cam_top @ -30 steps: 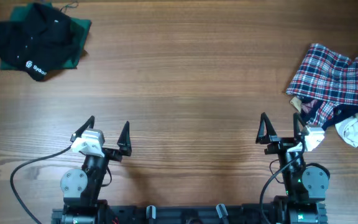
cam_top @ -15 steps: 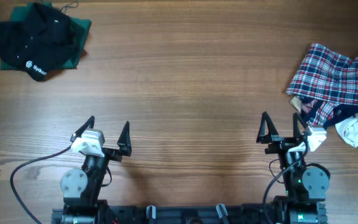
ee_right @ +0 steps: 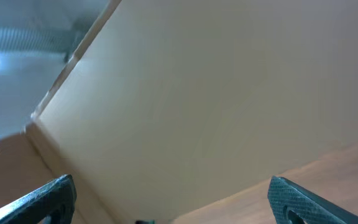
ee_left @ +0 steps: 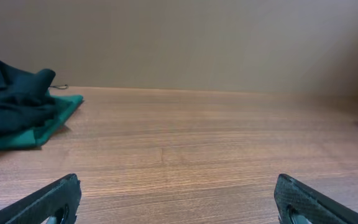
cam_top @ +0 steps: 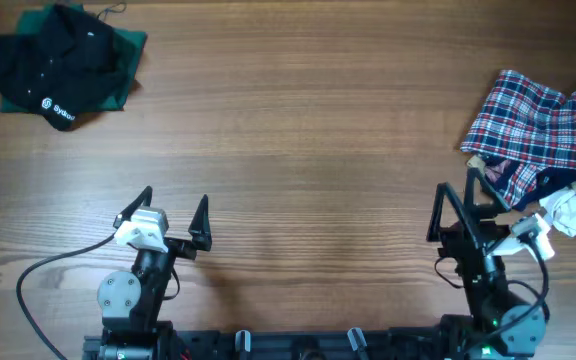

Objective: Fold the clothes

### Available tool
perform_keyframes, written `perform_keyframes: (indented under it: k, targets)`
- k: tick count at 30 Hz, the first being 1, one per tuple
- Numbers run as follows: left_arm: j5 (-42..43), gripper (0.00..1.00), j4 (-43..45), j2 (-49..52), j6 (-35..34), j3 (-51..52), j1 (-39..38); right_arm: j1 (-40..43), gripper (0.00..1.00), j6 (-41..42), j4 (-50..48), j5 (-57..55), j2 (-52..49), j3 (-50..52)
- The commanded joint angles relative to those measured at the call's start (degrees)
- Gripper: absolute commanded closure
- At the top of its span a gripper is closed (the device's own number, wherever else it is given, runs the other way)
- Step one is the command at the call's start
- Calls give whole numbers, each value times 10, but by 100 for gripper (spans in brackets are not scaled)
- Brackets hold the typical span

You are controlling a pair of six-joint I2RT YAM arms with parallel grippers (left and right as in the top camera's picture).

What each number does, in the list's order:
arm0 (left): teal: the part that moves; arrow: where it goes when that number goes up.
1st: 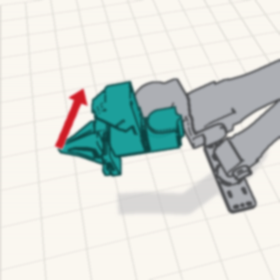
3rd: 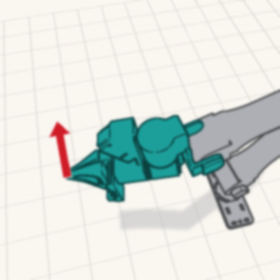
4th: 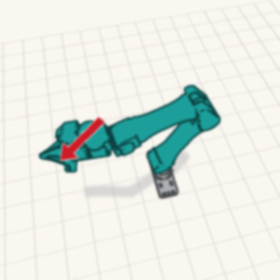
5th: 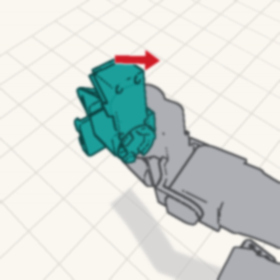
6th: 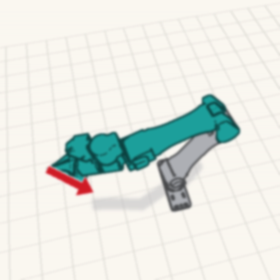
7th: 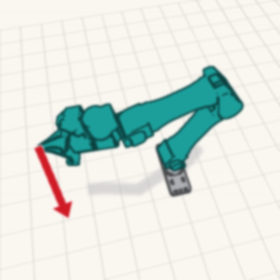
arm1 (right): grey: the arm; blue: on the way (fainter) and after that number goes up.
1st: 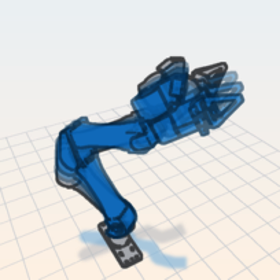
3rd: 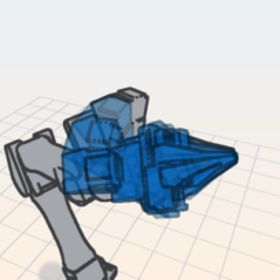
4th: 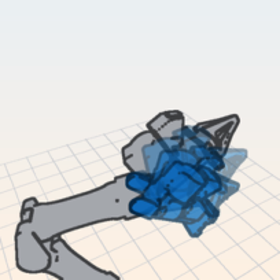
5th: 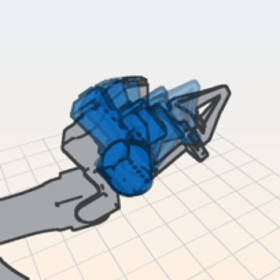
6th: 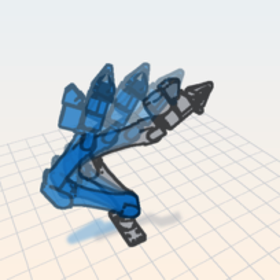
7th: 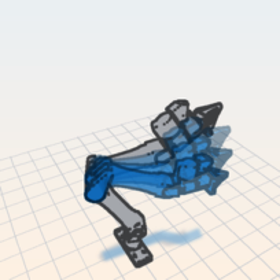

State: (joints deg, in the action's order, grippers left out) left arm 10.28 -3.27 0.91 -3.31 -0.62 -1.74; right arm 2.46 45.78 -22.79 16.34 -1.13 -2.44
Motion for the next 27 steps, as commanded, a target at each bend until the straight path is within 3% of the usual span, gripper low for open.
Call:
perform_keyframes:
  k: [1, 6, 11, 16, 19, 22, 24, 27]
  targets:
    - [-5, 0, -2, 0, 0, 3, 4, 0, 0, -109, 9, 30, -32, -73]
    - [-5, 0, -2, 0, 0, 3, 4, 0, 0, -298, 168, -44, -180, -221]
    - [-5, 0, -2, 0, 0, 3, 4, 7, 0, -331, 400, -171, -446, -475]
    - [-5, 0, -2, 0, 0, 3, 4, 83, 0, -352, 547, -165, -647, -669]
    - [-5, 0, -2, 0, 0, 3, 4, 181, 0, -349, 575, -73, -732, -732]
    - [-5, 0, -2, 0, 0, 3, 4, 291, 0, -271, 554, 17, -773, -738]
    - [-5, 0, -2, 0, 0, 3, 4, 340, 0, -207, 546, 18, -793, -738]
    - [-5, 0, -2, 0, 0, 3, 4, 383, 0, -223, 530, 17, -831, -738]
